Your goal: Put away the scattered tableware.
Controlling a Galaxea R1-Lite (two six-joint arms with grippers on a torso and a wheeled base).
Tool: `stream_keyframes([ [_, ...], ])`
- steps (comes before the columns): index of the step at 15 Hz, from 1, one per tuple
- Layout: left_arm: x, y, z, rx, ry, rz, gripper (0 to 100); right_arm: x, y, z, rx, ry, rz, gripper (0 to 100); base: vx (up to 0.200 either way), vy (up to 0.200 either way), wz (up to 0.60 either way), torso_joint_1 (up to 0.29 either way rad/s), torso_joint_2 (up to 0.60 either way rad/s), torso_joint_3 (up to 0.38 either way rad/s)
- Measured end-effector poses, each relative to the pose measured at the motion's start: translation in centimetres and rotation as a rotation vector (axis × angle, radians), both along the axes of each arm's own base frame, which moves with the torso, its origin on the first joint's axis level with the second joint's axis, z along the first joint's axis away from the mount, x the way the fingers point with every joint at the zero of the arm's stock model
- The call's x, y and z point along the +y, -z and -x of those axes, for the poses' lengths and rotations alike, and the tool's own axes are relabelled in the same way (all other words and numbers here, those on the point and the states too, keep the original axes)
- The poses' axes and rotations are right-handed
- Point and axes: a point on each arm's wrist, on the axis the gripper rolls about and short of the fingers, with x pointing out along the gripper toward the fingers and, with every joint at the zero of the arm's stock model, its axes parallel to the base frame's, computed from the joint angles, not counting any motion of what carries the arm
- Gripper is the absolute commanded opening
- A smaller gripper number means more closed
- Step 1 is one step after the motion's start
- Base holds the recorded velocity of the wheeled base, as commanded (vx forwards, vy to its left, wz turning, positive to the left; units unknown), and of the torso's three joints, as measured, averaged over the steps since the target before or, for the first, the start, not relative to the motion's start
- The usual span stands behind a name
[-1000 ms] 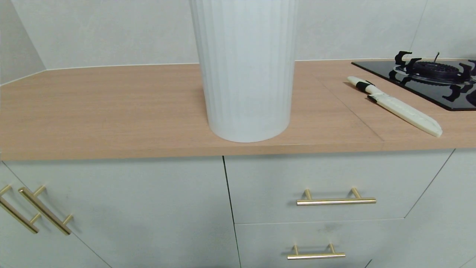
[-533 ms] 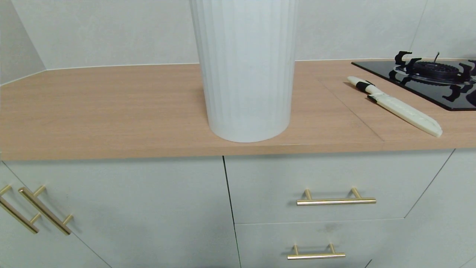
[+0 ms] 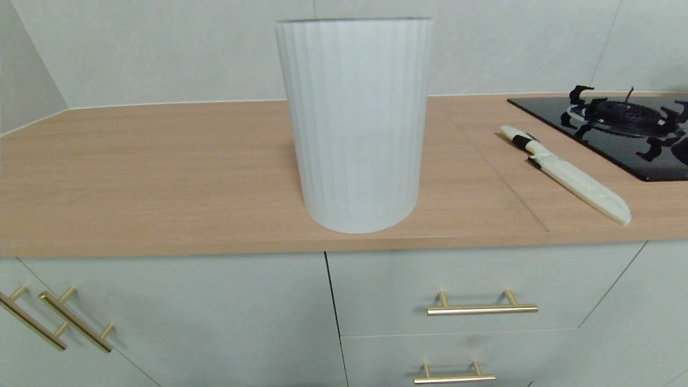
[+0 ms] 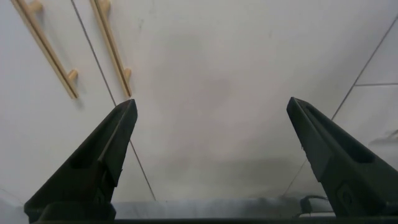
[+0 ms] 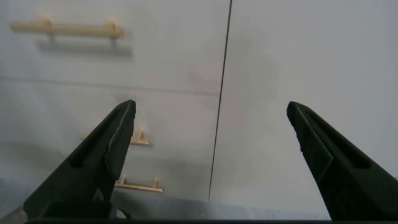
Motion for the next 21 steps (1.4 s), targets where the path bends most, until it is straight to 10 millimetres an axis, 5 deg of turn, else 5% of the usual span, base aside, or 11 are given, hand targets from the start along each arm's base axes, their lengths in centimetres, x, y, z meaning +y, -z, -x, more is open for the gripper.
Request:
stream_keyframes([
  [21, 0.0, 0.02, 0.0, 0.001, 0.0, 0.0, 100, 0.0, 0.01, 0.0, 0.0, 0.0, 0.0, 100, 0.0, 0.0, 0.0, 0.212, -0.5, -0.287],
])
